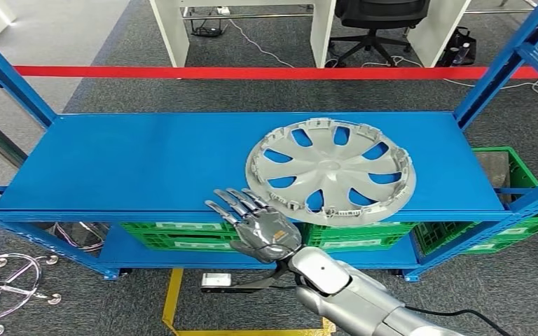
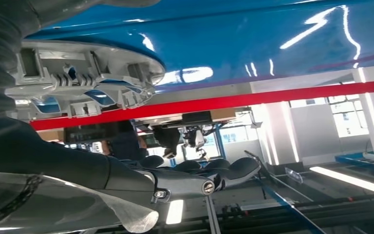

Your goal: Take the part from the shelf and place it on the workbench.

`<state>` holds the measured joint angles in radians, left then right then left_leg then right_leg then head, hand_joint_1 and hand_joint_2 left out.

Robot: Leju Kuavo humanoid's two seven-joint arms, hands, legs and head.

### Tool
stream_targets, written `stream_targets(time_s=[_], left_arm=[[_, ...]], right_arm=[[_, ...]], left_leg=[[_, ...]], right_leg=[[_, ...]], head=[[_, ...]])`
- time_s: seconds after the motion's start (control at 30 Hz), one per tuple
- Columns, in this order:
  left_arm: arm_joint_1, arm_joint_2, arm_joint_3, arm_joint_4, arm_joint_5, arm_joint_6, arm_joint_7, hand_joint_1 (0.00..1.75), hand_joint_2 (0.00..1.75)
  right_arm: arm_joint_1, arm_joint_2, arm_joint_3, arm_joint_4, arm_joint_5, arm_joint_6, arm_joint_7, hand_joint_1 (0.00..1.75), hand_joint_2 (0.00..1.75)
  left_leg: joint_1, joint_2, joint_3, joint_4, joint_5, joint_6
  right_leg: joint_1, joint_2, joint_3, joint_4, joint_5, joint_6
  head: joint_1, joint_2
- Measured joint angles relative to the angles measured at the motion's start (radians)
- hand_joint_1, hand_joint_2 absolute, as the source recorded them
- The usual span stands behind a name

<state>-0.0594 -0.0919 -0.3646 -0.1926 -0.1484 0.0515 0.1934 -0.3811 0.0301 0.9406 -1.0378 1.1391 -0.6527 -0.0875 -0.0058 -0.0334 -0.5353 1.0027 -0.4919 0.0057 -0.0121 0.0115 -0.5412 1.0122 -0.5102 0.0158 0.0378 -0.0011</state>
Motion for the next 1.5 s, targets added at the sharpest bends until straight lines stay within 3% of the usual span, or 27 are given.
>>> stream_targets(time_s=[0.23, 0.33, 0.47, 0.77, 1.07, 1.5], left_arm=[[-0.001, 0.000, -0.001, 0.000, -0.010, -0.004, -0.001, 0.00, 0.00], [-0.014, -0.004, -0.039, 0.000, -0.109, -0.040, -0.003, 0.00, 0.00], [-0.052, -0.020, -0.117, 0.000, -0.180, -0.068, 0.013, 0.00, 1.75], [-0.072, -0.029, -0.167, 0.000, -0.195, -0.056, 0.001, 0.00, 1.75], [-0.086, -0.031, -0.167, 0.000, -0.203, -0.046, -0.012, 0.00, 1.75], [-0.101, -0.037, -0.157, -0.001, -0.214, -0.034, -0.011, 0.00, 1.75]], right_arm=[[-0.006, 0.000, 0.001, 0.013, 0.000, 0.000, 0.000, 0.00, 1.75], [-0.011, 0.001, 0.006, 0.017, -0.003, 0.006, -0.001, 0.00, 1.75], [-0.032, 0.010, 0.013, 0.027, -0.013, 0.016, -0.001, 0.00, 1.75], [-0.058, 0.013, 0.016, 0.044, -0.006, 0.036, 0.018, 0.00, 1.75], [-0.105, -0.012, 0.003, 0.066, 0.045, 0.250, 0.203, 0.00, 1.75], [-0.107, -0.065, -0.061, 0.068, 0.050, 0.367, 0.261, 0.00, 1.75]], left_leg=[[0.000, 0.000, 0.000, 0.000, 0.000, 0.000], [0.000, 0.000, 0.000, 0.000, 0.000, 0.000], [0.000, 0.000, 0.000, 0.000, 0.000, 0.000], [0.000, 0.000, -0.001, 0.001, 0.000, 0.000], [0.000, 0.000, -0.001, 0.001, 0.000, 0.000], [0.000, 0.000, -0.001, 0.001, 0.000, 0.000]], right_leg=[[0.000, 0.000, 0.000, 0.000, 0.000, 0.000], [0.000, 0.000, 0.000, 0.000, 0.000, 0.000], [0.000, 0.000, 0.000, 0.000, 0.000, 0.000], [0.000, 0.000, -0.001, 0.000, 0.000, 0.000], [0.000, 0.000, 0.000, 0.000, 0.001, 0.000], [0.000, 0.000, 0.000, 0.000, 0.001, 0.001]], head=[[0.000, 0.000], [0.000, 0.000], [0.000, 0.000], [0.000, 0.000], [0.000, 0.000], [0.000, 0.000]])
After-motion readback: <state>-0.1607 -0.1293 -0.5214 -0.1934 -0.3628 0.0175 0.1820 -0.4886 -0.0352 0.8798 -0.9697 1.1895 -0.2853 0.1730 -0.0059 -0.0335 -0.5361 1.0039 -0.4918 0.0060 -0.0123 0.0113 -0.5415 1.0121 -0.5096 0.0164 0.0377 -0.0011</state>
